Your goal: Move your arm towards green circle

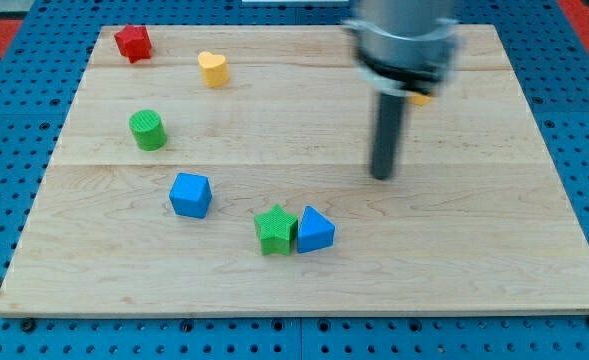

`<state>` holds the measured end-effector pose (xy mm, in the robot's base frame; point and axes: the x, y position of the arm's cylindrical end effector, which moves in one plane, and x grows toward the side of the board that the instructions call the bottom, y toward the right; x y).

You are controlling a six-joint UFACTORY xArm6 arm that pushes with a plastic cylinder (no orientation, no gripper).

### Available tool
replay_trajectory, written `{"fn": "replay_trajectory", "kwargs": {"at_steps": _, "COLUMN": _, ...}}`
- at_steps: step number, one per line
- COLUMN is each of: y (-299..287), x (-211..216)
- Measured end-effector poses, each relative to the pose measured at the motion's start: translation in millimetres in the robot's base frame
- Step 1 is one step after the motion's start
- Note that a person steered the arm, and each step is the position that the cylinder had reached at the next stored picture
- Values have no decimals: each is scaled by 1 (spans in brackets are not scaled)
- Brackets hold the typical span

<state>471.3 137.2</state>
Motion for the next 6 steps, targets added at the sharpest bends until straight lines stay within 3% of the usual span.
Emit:
{"fn": "replay_trajectory", "kwargs": {"at_steps": 1, "y": 25, "x": 89}}
{"fn": "replay_trajectory", "kwargs": {"at_steps": 2, "y": -54, "x": 147}}
{"fn": "replay_trajectory", "kwargs": {"at_steps": 3, "y": -116, "x": 140}}
{"fn": "replay_trajectory", "kwargs": {"at_steps": 6, "y": -177, "x": 16}}
